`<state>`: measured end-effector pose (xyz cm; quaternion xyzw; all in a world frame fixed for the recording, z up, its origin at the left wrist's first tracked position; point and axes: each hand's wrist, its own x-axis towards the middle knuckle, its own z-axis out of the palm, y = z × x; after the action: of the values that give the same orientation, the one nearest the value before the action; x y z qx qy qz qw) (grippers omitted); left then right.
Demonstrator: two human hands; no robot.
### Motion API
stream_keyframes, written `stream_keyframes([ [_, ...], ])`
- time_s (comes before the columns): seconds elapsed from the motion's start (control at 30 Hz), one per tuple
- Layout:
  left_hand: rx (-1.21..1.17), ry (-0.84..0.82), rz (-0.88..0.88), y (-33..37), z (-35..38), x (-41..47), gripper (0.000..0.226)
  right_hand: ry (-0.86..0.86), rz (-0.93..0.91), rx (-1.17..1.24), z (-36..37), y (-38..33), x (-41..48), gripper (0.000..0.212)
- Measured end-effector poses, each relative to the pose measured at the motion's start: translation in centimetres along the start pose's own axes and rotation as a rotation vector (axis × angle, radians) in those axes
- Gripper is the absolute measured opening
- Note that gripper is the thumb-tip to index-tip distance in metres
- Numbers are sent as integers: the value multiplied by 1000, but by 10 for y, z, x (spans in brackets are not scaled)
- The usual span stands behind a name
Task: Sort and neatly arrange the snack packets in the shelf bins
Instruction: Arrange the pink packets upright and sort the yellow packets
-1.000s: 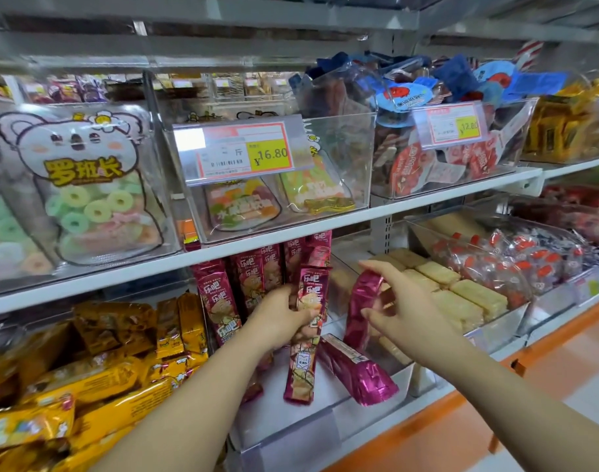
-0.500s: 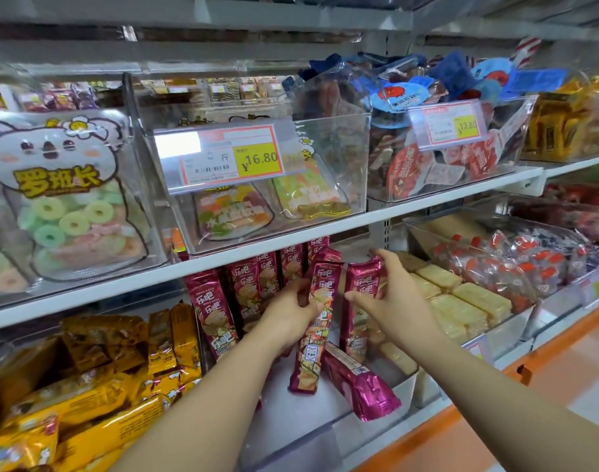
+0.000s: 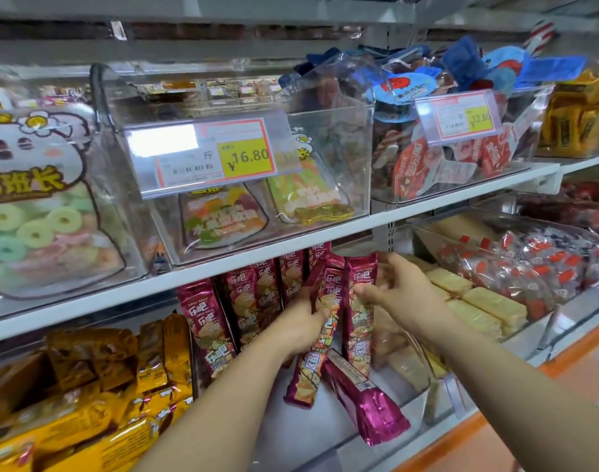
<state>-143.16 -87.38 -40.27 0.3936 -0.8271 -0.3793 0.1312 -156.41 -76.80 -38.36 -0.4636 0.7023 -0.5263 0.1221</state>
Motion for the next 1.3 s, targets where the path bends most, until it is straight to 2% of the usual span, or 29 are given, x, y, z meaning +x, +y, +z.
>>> stream_keyframes([
  [0.13, 24, -46, -38, -1, 0, 2, 52, -1, 22, -21, 2, -1, 3, 38],
  [0.27, -6, -5, -3, 1, 5, -3, 56, 31, 10, -23, 4, -2, 2, 37],
  [0.4, -139, 206, 10, 5, 7, -13, 41, 141, -47, -37, 10, -10, 7, 34],
  [0.47, -207, 299, 18, 5, 9, -14, 42, 178, -89, -22, 16, -14, 11, 36],
  [0.67, -172, 521, 42, -8, 15, -6, 46, 173, -96, -79, 33, -7, 27, 38],
  [0.8, -173, 606, 49, -12, 12, -4, 41, 140, -104, -203, 39, 2, 29, 41],
  [0.93, -202, 645, 45, -11, 10, -8, 40, 67, -115, -316, 36, -1, 23, 58],
  [0.97, -189, 662, 59, -10, 10, -9, 41, 60, -138, -345, 32, -3, 19, 54],
  [1.03, -157, 697, 77, -10, 10, -11, 43, -26, -196, -469, 17, -10, 10, 36],
  [1.1, -159, 709, 75, -10, 10, -9, 44, -276, -177, -511, 1, -24, -4, 27],
  [1.2, -144, 717, 83, -9, 9, -9, 45, -655, -63, -553, -10, -53, -27, 47],
  [1.3, -135, 709, 110, -10, 10, -10, 43, -837, -57, -811, 0, -64, -41, 59],
])
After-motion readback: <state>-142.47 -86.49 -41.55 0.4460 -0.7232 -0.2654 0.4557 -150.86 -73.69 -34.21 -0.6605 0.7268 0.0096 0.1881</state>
